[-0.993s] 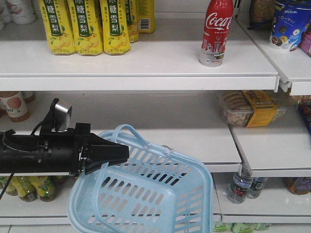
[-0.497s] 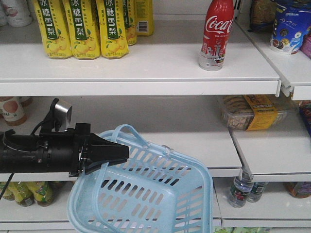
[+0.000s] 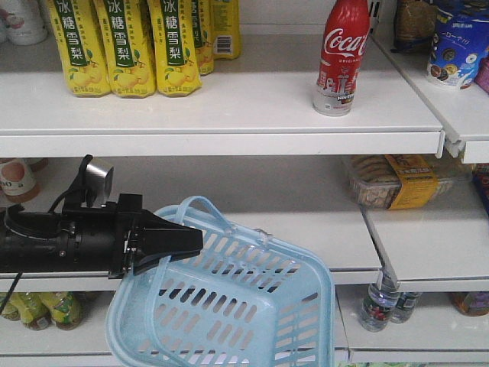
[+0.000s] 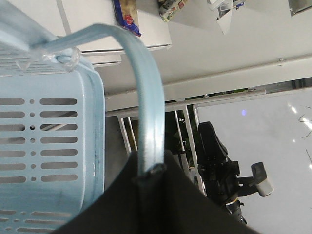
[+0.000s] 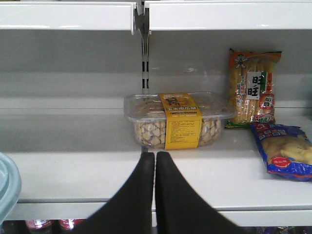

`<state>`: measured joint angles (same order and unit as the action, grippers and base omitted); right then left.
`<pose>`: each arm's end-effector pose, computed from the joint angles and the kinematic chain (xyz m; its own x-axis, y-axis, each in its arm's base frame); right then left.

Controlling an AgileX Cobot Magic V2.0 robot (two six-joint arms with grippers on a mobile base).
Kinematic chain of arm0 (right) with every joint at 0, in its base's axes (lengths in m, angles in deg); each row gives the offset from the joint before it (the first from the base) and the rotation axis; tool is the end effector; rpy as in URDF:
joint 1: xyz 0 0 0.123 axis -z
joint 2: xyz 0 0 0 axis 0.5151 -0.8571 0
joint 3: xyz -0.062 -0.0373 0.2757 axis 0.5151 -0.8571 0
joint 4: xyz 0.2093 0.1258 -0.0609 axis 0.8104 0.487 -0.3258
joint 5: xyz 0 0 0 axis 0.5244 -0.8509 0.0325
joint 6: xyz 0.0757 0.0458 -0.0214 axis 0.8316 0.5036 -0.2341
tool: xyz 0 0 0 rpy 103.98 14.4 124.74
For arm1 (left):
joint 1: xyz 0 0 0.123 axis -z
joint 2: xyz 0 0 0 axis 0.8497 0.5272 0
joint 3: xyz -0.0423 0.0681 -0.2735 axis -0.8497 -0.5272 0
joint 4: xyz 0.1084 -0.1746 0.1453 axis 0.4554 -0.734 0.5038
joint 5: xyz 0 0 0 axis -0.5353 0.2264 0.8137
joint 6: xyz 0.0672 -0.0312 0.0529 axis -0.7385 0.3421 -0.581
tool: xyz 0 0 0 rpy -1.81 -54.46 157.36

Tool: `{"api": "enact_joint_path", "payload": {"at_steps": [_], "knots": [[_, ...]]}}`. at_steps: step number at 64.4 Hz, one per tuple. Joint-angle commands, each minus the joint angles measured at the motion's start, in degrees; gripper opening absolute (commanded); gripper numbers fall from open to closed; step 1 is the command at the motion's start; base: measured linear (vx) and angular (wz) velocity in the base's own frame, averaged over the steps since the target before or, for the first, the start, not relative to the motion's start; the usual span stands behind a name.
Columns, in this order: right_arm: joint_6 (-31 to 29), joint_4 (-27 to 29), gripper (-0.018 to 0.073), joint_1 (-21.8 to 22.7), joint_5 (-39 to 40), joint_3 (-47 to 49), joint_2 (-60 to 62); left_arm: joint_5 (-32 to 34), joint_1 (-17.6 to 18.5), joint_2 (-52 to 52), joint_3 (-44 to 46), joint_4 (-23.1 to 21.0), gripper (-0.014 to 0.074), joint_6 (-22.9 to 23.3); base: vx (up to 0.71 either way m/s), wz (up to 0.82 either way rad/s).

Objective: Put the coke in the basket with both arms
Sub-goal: 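Hold the basket with the left gripper and approach the Coca-Cola bottle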

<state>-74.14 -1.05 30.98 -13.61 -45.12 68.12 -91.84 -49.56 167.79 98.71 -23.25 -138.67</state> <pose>0.0566 -0.0007 0.1913 -0.0721 -0.0006 -0.9974 0.0068 1.0000 -0.0011 0.2493 -0.1200 0.2458 -0.9590 -0.1995 -0.2014 0.1425 0.2752 -0.9508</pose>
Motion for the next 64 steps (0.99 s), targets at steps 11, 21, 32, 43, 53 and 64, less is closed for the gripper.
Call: {"api": "enact_joint_path", "payload": {"at_steps": [11, 21, 32, 43, 53, 64], "knots": [[0.19, -0.28, -0.0009, 0.03, 4.46, -0.59, 1.02, -3.91, 0.14, -2.2, 1.1, -4.82, -0.0006, -0.1, 0.02, -0.01], [0.19, -0.28, -0.0009, 0.03, 4.46, -0.59, 1.02, -3.91, 0.14, -2.2, 1.1, -4.82, -0.0006, -0.1, 0.02, 0.0], [0.19, -0.28, -0.0009, 0.03, 4.46, -0.59, 1.02, -3.91, 0.14, -2.2, 1.1, -4.82, -0.0006, -0.1, 0.02, 0.0], [0.19, -0.28, -0.0009, 0.03, 4.46, -0.59, 1.02, -3.91, 0.14, -2.2, 1.1, -4.82, -0.0006, -0.1, 0.03, 0.0], [0.19, -0.28, -0.0009, 0.03, 4.46, -0.59, 1.02, -3.91, 0.14, -2.2, 1.1, -4.82, -0.0006, -0.1, 0.03, -0.01], [0.19, -0.28, -0.0009, 0.03, 4.46, -0.59, 1.02, -3.91, 0.14, -2.2, 1.1, -4.82, -0.0006, -0.1, 0.03, -0.01]]}}
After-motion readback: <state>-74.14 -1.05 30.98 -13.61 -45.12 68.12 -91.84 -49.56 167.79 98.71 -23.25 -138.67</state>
